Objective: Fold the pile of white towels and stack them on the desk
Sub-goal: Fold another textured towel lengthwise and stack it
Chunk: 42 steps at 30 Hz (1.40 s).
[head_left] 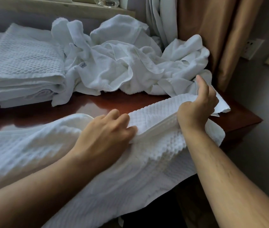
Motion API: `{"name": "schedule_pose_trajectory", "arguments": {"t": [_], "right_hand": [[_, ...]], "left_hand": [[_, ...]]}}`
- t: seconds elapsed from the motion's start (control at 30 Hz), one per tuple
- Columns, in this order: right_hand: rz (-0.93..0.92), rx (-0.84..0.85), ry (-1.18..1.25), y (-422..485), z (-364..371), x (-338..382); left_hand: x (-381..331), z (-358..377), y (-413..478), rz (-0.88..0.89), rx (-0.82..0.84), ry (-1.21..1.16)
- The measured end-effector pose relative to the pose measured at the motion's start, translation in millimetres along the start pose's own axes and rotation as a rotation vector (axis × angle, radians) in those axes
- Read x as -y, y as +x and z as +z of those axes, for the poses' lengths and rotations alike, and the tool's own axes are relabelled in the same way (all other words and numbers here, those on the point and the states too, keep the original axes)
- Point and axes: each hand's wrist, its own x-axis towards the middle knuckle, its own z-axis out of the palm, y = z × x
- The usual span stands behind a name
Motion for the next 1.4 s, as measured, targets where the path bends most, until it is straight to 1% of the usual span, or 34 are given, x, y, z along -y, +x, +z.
{"name": "schedule_pose_trajectory", "arguments": {"t": [0.07,0.13,0.17,0.2,0.23,0.27,0.3,0.33,0.37,0.4,0.43,0.47,0.53,0.6,0.67,0.77,0.83,0.93,0.97,1.07,1.13,1.2,1.27,1.4], "right_hand": [[0.097,0.077,-0.033,6,-3,-3],[0.156,0.130,-0.133,6,-6,-2],[0.123,0.113,-0.207,4,-8,1],[0.039,0.067,-0.271,2,-9,4],[-0.081,0.012,-0.308,0,-10,7],[-0.205,-0.003,-0.305,1,-10,11],[-0.289,0.079,-0.266,4,-11,18],[-0.315,0.250,-0.212,9,-12,26],[-0.282,0.484,-0.216,14,-13,36],[-0.234,0.733,-0.321,17,-15,47],[-0.206,0.930,-0.459,17,-15,57],[-0.198,1.046,-0.556,17,-14,63],[-0.204,1.143,-0.616,8,-11,74],[-0.202,1.179,-0.634,-4,-7,80],[-0.180,1.191,-0.657,-14,-6,84],[-0.153,1.274,-0.744,-25,-3,90],[-0.144,1.307,-0.846,-31,0,93],[-0.083,1.290,-0.920,-34,5,98],[-0.098,1.274,-0.909,-36,7,102],[-0.246,1.199,-0.725,-50,11,114],[-0.297,1.274,-0.649,-66,14,119],[-0.286,1.325,-0.698,-76,18,119],[-0.276,1.327,-0.731,-77,24,119],[-0.335,1.255,-0.687,-80,29,134]], "left_hand": [[-14,1,-2,-0.047,0.059,-0.022],[-19,4,-3,-0.078,0.086,-0.045],[-18,5,-3,-0.093,0.085,-0.060],[-16,6,-3,-0.105,0.085,-0.071],[-14,6,-3,-0.112,0.093,-0.078],[-14,5,-2,-0.115,0.106,-0.080],[-13,5,-1,-0.116,0.123,-0.085],[-13,4,0,-0.124,0.145,-0.096],[-14,3,1,-0.143,0.173,-0.111],[-14,2,3,-0.165,0.206,-0.123],[-13,-1,4,-0.188,0.246,-0.134],[-10,-5,6,-0.216,0.291,-0.142],[-3,-15,7,-0.285,0.379,-0.102],[7,-26,3,-0.355,0.464,0.005],[17,-36,-3,-0.423,0.574,0.048],[28,-50,-17,-0.516,0.737,-0.045],[31,-58,-28,-0.506,0.783,-0.090],[34,-66,-42,-0.478,0.754,-0.097],[37,-67,-46,-0.491,0.726,-0.119],[40,-67,-58,-0.510,0.620,-0.171],[42,-67,-69,-0.506,0.573,-0.165],[49,-72,-82,-0.526,0.564,-0.161],[59,-81,-94,-0.538,0.579,-0.136],[67,-90,-107,-0.549,0.560,-0.070]]}}
